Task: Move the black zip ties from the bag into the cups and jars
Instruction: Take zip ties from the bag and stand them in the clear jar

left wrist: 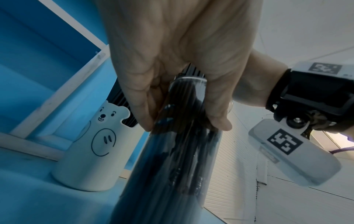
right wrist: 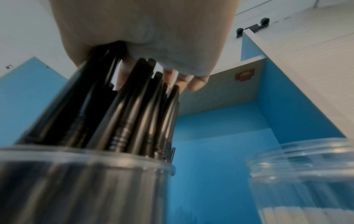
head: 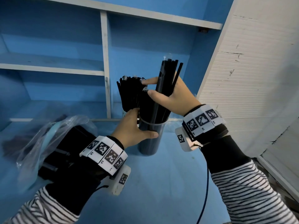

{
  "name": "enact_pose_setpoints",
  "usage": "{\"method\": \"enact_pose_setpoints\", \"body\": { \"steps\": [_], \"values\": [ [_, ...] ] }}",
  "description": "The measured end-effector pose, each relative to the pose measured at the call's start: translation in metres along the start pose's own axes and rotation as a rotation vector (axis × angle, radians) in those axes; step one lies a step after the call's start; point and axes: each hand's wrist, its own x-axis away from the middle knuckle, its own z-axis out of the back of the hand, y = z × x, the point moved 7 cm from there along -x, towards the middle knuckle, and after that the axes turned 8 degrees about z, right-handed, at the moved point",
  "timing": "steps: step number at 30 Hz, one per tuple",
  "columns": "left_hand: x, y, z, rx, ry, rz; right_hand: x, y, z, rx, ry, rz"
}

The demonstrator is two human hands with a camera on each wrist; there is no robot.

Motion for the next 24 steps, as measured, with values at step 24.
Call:
{"method": "enact_pose_setpoints", "body": {
  "steps": [24],
  "values": [
    [0.005,0.003,0.002,-0.01,0.019,0.009,0.005,-0.038,0.021,-0.088,0.377,0.215]
  ]
}}
